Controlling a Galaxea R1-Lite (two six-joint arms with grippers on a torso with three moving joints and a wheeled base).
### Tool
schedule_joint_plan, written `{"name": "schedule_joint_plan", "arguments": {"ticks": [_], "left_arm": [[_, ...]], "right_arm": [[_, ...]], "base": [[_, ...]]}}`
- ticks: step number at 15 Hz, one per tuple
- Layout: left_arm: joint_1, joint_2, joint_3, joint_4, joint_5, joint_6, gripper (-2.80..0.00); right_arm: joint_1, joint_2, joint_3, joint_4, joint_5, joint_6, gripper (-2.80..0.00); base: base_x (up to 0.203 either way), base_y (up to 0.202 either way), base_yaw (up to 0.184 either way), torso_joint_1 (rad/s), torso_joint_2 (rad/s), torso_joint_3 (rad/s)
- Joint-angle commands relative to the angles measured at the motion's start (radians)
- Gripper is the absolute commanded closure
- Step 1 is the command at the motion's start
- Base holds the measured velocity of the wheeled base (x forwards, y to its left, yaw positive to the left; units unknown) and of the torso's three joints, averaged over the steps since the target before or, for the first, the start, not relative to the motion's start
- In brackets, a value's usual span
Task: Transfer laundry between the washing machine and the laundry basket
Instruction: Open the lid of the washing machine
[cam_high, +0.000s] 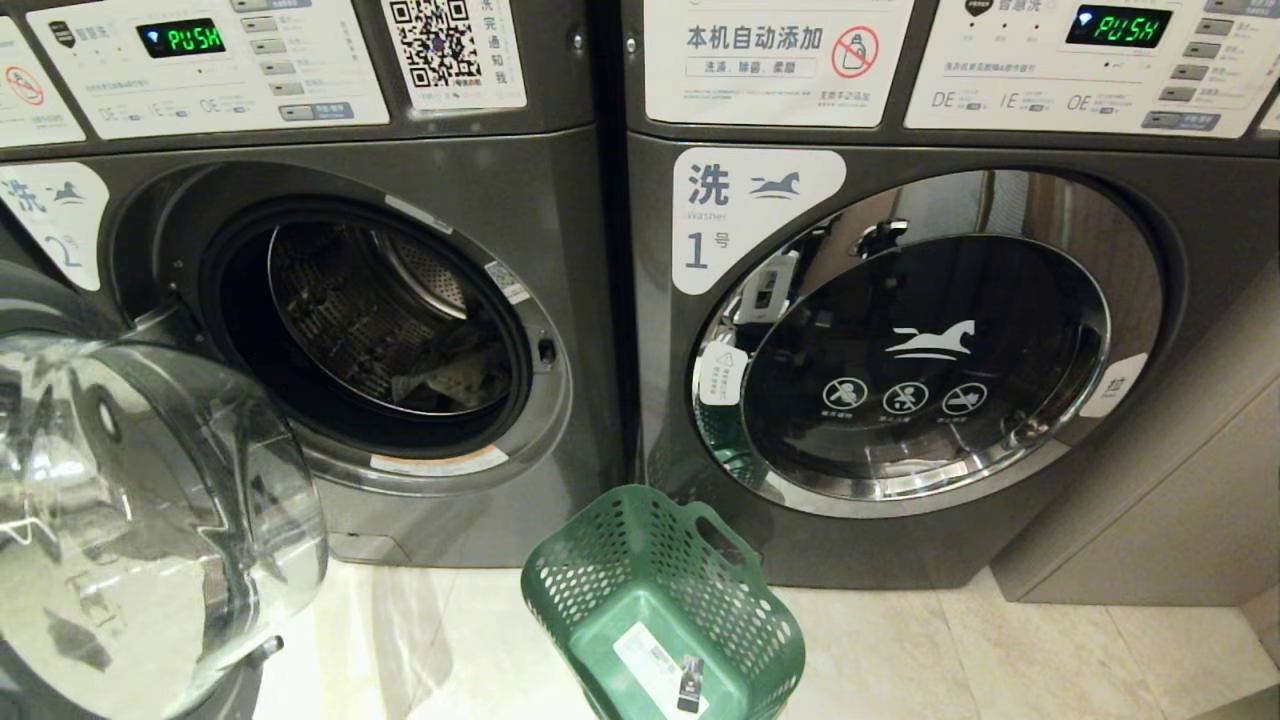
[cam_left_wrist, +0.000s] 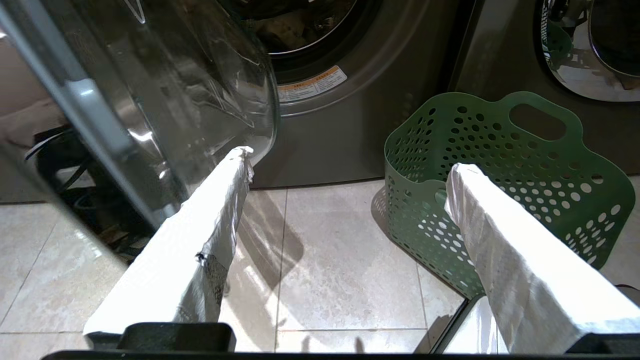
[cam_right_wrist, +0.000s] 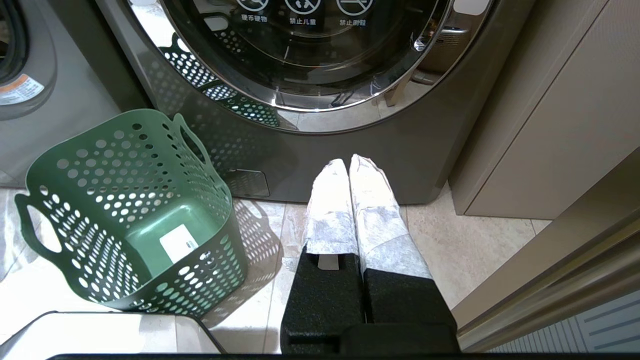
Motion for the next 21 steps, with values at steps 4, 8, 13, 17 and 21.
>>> {"name": "schedule_joint_plan", "arguments": {"ticks": [4,8,13,17,21], "left_arm": [[0.000,0.000,0.002,-0.003,0.005,-0.013,-2.80],[0.000,0.016,-0.134,-0.012,-0.005,-0.094,-2.80],[-0.007,0.465,-0.707,0.070,-0.170,-0.142,-2.80],[-0.013,0.938,-0.878,0.033,-0.390,-0.184,-2.80],[-0.022,1.241,-0.935,-0.060,-0.396,-0.064,-2.80]], "right_arm": [[0.000,0.001,0.000,-0.001,0.000,0.000,0.00],[0.000,0.001,0.000,-0.001,0.000,0.000,0.00],[0.000,0.001,0.000,-0.001,0.000,0.000,0.00],[0.000,0.001,0.000,-0.001,0.000,0.000,0.00],[0.000,0.001,0.000,-0.001,0.000,0.000,0.00]], "base": [[0.000,0.000,0.000,0.000,0.00,0.000],[0.000,0.000,0.000,0.000,0.00,0.000],[0.000,0.000,0.000,0.000,0.00,0.000],[0.000,0.000,0.000,0.000,0.00,0.000],[0.000,0.000,0.000,0.000,0.00,0.000]]}}
